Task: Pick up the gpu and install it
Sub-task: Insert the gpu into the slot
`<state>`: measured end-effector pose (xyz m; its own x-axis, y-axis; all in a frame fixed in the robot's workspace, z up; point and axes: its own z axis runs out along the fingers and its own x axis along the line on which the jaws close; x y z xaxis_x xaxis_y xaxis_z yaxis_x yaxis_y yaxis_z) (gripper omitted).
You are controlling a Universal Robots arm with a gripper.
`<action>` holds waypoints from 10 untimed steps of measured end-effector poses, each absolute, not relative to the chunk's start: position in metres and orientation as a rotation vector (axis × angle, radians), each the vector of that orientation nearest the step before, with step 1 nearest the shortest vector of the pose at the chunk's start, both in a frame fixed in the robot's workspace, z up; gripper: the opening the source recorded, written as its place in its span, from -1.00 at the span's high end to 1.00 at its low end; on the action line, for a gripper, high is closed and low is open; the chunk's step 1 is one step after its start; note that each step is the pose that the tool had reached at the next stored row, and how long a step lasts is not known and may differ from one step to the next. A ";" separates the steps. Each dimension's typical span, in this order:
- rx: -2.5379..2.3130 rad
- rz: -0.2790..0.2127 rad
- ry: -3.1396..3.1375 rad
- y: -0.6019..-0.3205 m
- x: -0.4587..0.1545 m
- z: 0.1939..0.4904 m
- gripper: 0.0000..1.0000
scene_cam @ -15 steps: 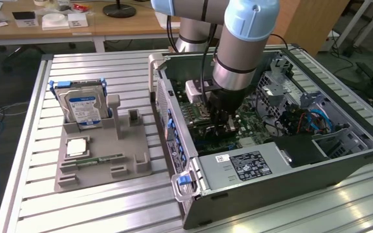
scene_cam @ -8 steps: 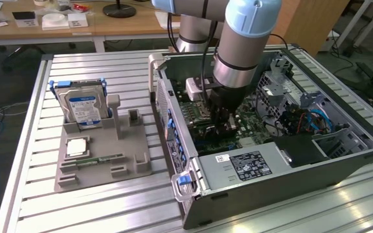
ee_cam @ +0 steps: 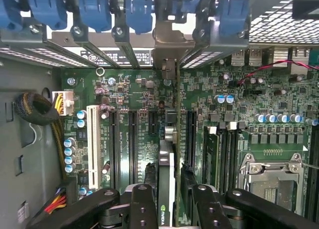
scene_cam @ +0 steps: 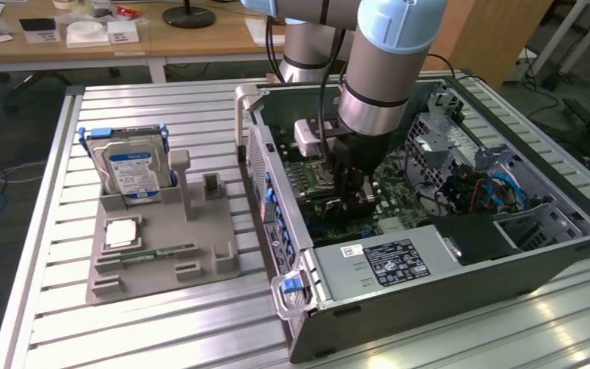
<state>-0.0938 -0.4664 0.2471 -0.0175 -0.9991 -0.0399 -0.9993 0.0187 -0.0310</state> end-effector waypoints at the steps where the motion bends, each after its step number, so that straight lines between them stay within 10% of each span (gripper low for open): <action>1: -2.165 0.009 2.206 -0.466 -0.094 0.247 0.32; 10: -2.151 0.008 2.220 -0.465 -0.094 0.247 0.32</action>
